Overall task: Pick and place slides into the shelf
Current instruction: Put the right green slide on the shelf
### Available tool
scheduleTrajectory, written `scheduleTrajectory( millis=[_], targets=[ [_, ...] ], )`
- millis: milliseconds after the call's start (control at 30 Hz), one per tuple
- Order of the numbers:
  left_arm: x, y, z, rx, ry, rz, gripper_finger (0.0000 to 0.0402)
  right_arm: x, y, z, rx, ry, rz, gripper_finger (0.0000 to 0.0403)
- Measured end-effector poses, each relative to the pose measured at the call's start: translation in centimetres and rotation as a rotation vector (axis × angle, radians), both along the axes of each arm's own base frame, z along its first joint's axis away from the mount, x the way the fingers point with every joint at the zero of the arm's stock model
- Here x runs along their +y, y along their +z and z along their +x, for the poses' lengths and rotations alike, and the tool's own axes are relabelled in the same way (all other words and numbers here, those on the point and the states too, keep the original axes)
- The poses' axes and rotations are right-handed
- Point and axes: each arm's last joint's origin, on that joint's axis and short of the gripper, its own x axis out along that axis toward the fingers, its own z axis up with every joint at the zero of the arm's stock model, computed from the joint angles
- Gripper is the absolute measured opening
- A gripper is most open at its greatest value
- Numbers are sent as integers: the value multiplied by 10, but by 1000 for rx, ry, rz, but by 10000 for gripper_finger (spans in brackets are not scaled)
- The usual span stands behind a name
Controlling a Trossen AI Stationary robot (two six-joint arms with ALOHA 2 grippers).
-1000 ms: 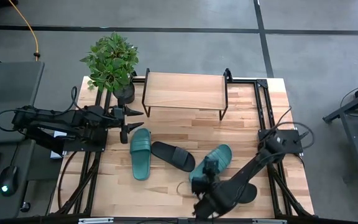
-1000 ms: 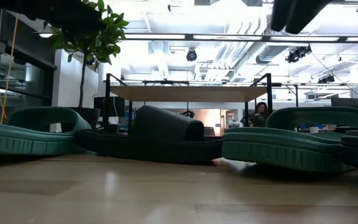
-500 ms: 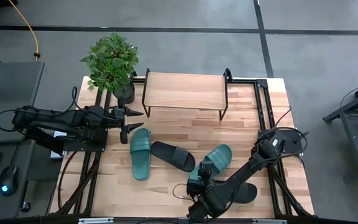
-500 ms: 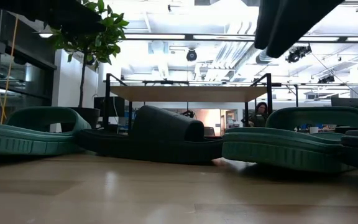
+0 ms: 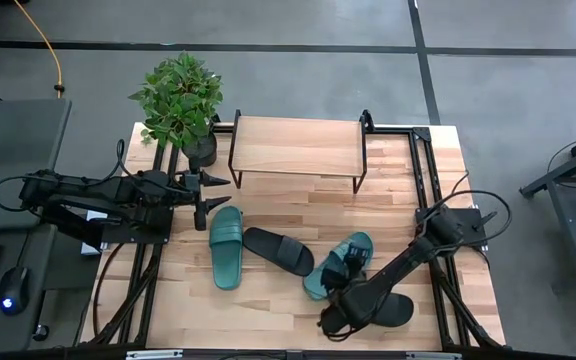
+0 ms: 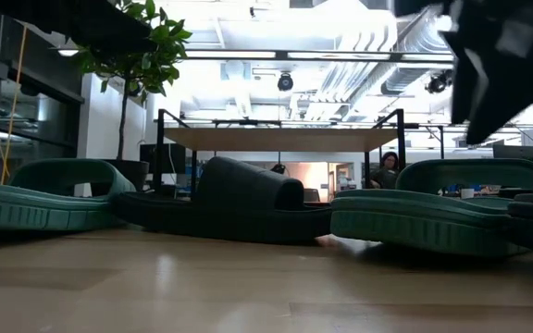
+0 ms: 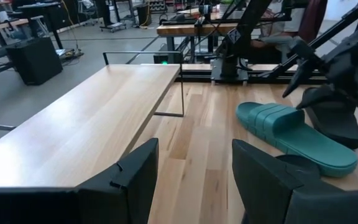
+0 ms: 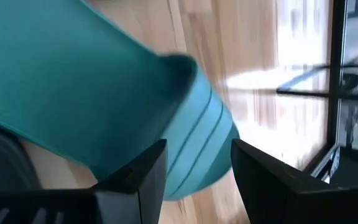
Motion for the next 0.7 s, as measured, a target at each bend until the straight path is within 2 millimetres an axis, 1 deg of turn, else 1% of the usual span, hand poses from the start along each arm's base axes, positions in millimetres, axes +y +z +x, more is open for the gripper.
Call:
scheduleTrajectory(
  millis=[133, 233, 433, 700],
  targets=[
    [0, 0, 0, -1, 0, 0, 189, -2, -3, -3, 4, -25, 0, 170],
    [0, 0, 0, -1, 1, -3, 189, 1, -5, 1, -33, -16, 33, 170],
    [0, -1, 0, 6, 2, -3, 188, 4, -6, 4, -52, 8, 70, 170],
    [0, -1, 0, 5, 3, -3, 189, 6, -7, 6, -94, 42, 57, 170]
  ],
)
